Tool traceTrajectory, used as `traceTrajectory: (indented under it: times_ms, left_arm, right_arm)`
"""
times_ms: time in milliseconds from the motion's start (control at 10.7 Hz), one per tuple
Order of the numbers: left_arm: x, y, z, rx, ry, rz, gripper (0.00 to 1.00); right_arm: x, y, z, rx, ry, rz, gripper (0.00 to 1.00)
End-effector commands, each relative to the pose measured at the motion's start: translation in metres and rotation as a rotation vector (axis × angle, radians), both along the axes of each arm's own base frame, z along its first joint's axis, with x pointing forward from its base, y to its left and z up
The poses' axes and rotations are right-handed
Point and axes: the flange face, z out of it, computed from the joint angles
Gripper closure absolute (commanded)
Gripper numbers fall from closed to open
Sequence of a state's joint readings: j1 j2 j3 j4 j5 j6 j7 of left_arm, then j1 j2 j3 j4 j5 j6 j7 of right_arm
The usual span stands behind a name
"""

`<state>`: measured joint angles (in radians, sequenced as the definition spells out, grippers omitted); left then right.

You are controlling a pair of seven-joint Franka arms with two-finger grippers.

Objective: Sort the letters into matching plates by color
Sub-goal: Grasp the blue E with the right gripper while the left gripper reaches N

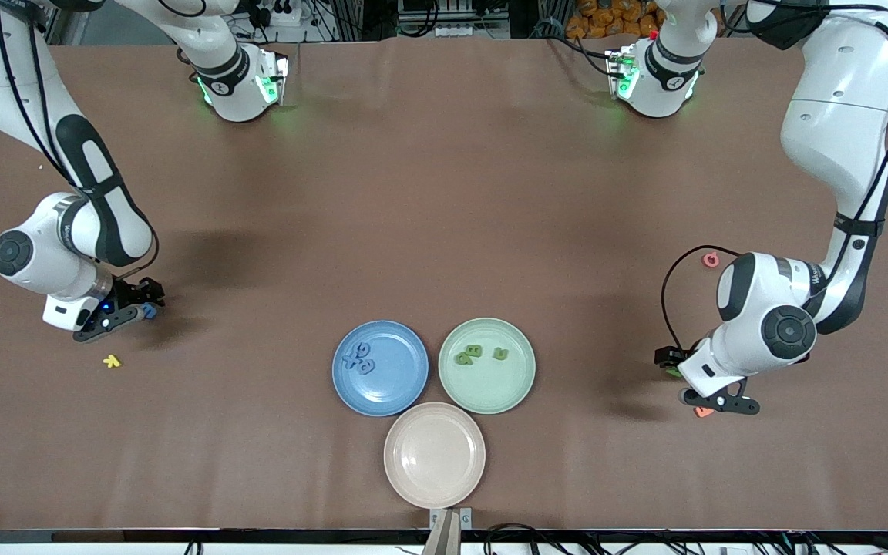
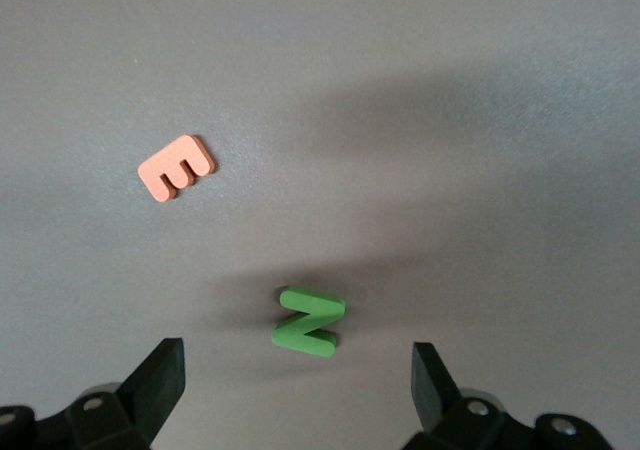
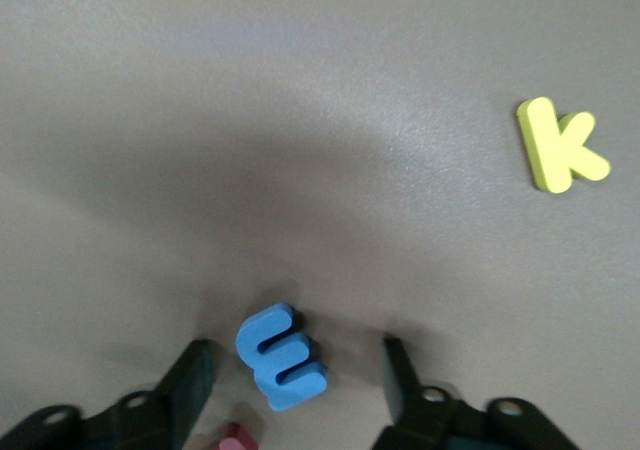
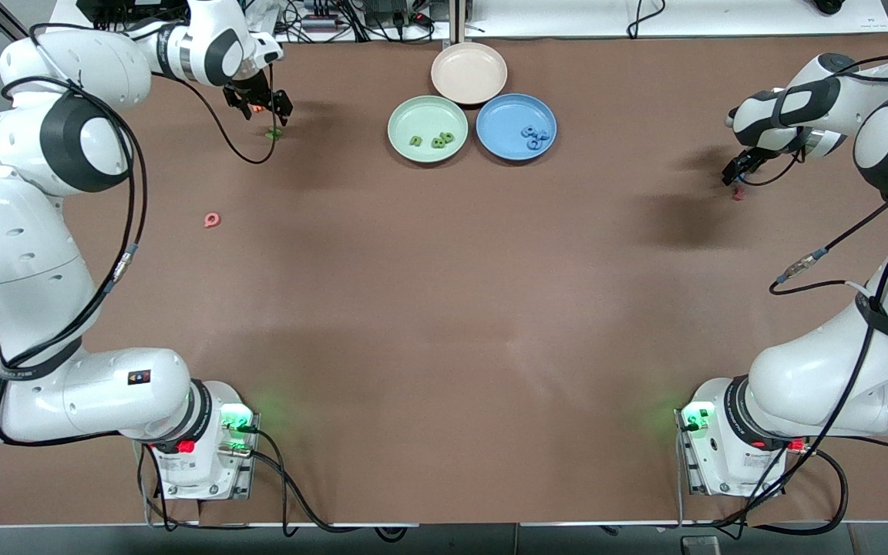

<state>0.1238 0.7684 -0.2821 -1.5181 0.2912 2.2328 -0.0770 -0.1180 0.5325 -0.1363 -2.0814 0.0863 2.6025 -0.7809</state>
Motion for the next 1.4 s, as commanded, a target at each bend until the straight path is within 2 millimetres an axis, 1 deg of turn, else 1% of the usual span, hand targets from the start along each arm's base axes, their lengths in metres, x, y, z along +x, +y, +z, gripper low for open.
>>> traceTrajectory:
  times_ms: [0,93,187,280,467,747,840,933,1027,1213,1307]
  left_arm:
    - [-0.001,0.003,-0.008,-0.002,0.009,-0.041,0.0]
    - [0.0,0.009,-0.008,-0.005,0.009,-0.061,0.0]
    - [0.0,0.018,-0.008,-0.003,0.011,-0.065,0.0]
    - [0.0,0.02,-0.009,-0.004,0.013,-0.074,0.0]
    - [0.0,0.021,-0.015,-0.005,0.02,-0.086,0.0]
    - [-0.001,0.021,-0.019,-0.009,0.03,-0.193,0.0]
    - [-0.001,0.021,-0.018,-0.009,0.03,-0.236,0.0]
    - [-0.001,0.021,-0.019,-0.006,0.032,-0.26,0.0]
    - [-0.002,0.021,-0.021,-0.002,0.035,-0.28,0.0]
    - [-0.004,0.018,-0.03,-0.008,0.047,-0.286,0.0]
    - [-0.004,0.013,-0.031,-0.01,0.049,-0.285,0.0]
  right_arm:
    - [-0.007,0.001,0.005,0.0,-0.011,0.021,0.43]
    - [-0.007,0.001,0.005,0.002,-0.012,0.018,0.49]
    - [-0.007,0.001,0.004,0.003,-0.011,0.015,0.52]
    - [-0.006,0.003,0.004,0.005,-0.011,0.015,0.57]
    - [-0.005,0.005,0.004,0.003,-0.02,0.013,0.61]
    - [-0.003,0.008,0.004,0.004,-0.021,0.01,0.72]
    - [-0.001,0.009,0.006,0.003,-0.025,0.009,0.73]
    - [0.001,0.009,0.007,0.004,-0.027,0.006,0.77]
    - [0.006,0.009,0.013,0.003,-0.036,0.007,0.79]
    - [0.018,0.013,0.024,0.003,-0.051,-0.012,0.79]
    - [0.022,0.017,0.027,0.003,-0.055,-0.03,0.79]
